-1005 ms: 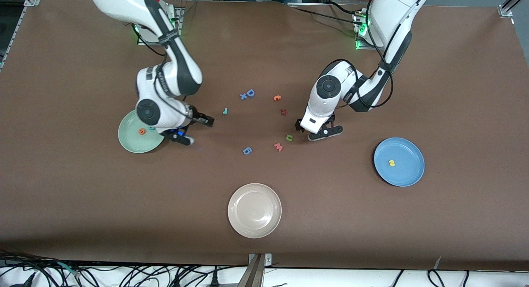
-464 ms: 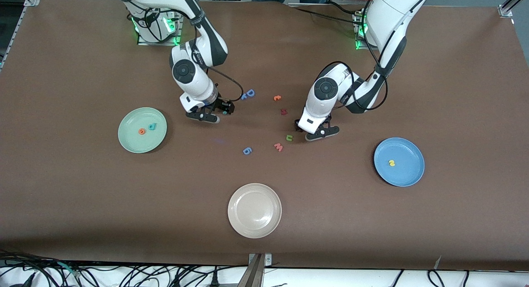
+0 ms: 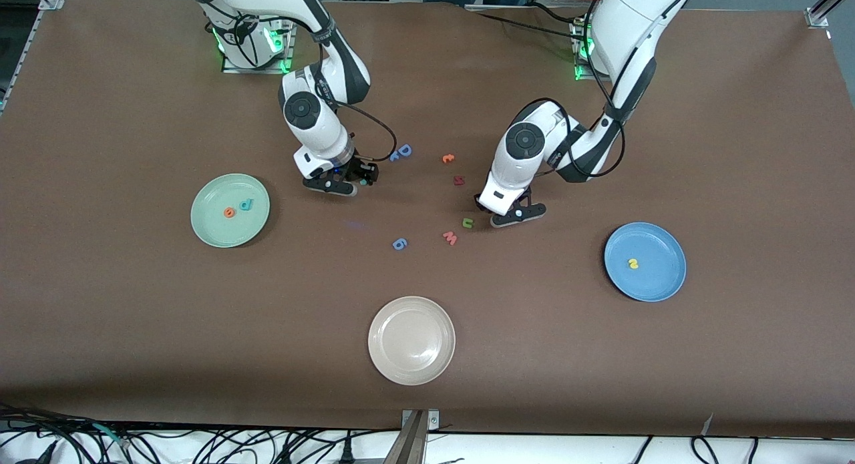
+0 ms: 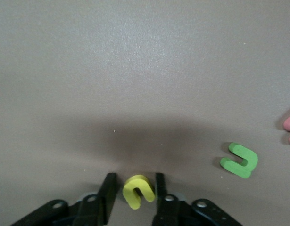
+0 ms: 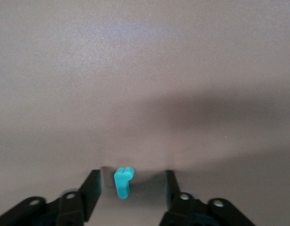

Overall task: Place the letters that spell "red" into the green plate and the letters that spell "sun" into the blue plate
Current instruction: 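Grasp the cyan r with the right gripper while the left gripper grasps yellow u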

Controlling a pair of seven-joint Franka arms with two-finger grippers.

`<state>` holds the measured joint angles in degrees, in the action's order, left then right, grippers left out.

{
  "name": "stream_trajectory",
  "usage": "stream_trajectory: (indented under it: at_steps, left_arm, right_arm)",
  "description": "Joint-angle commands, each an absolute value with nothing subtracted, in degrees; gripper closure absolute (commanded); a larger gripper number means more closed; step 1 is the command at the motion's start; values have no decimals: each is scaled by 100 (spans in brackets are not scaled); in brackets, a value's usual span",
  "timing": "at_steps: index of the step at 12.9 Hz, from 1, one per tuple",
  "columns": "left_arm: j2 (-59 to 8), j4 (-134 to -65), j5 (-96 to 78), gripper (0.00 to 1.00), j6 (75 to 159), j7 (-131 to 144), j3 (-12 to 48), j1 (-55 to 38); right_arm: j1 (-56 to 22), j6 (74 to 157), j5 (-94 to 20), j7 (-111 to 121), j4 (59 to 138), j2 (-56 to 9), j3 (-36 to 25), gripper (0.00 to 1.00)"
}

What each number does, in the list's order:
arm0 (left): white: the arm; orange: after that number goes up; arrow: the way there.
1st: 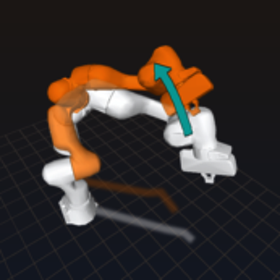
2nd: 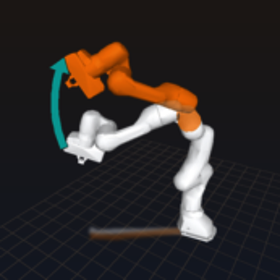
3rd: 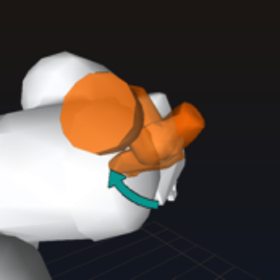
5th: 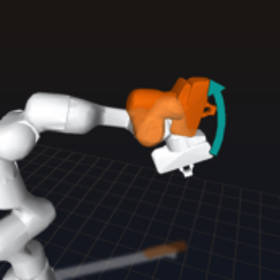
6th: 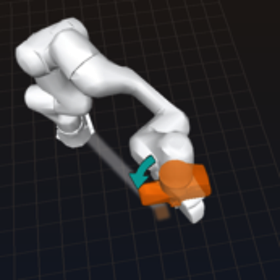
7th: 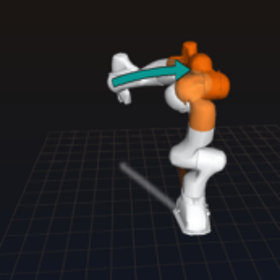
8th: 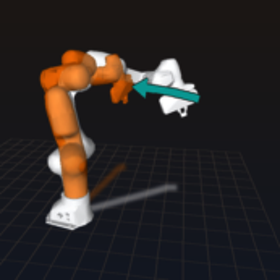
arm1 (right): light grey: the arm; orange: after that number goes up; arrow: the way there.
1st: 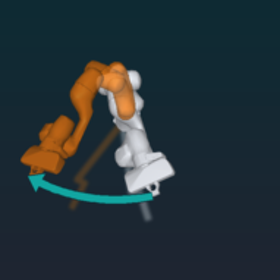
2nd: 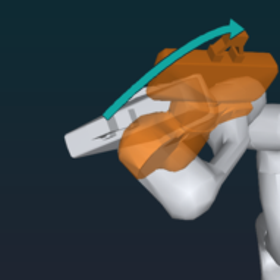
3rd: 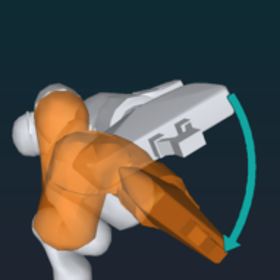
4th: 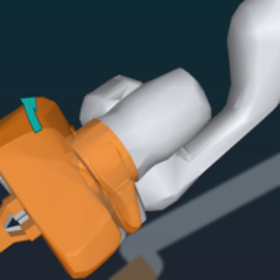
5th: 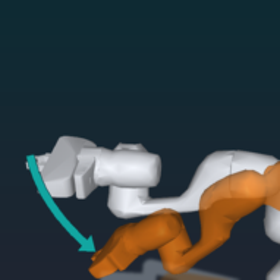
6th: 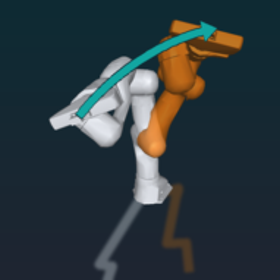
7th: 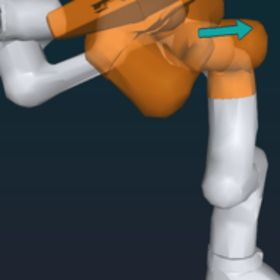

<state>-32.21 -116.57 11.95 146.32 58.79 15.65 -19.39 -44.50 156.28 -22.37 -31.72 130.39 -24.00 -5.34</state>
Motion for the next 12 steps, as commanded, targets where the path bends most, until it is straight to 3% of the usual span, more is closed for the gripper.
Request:
stream_trajectory:
  at_steps: [1,2,4,5,8,12]
  left_arm:
    - [-3252,-11707,1389,74,14616,6047,1547,-1951]
    - [-3243,-11698,1389,77,14608,6038,1547,-1942]
    - [-3234,-11663,1389,79,14555,5994,1556,-1934]
    - [-3208,-11646,1389,80,14520,5959,1556,-1890]
    - [-3182,-11191,1371,80,13758,5592,1547,-1715]
    - [-3182,-10408,1126,80,12404,4197,1556,-1241]
  right_arm:
    - [-4544,15768,-2329,-3173,13113,-2399,-545,55]
    - [-4553,15759,-2329,-3182,13113,-2426,-545,64]
    - [-4553,15750,-2329,-3391,13096,-2417,-545,92]
    - [-4553,15750,-2329,-3401,13096,-2400,-554,99]
    - [-4544,15672,-2329,-3366,13096,-2277,-606,100]
    - [-4544,14356,-2276,-2947,12947,-1698,-1316,100]
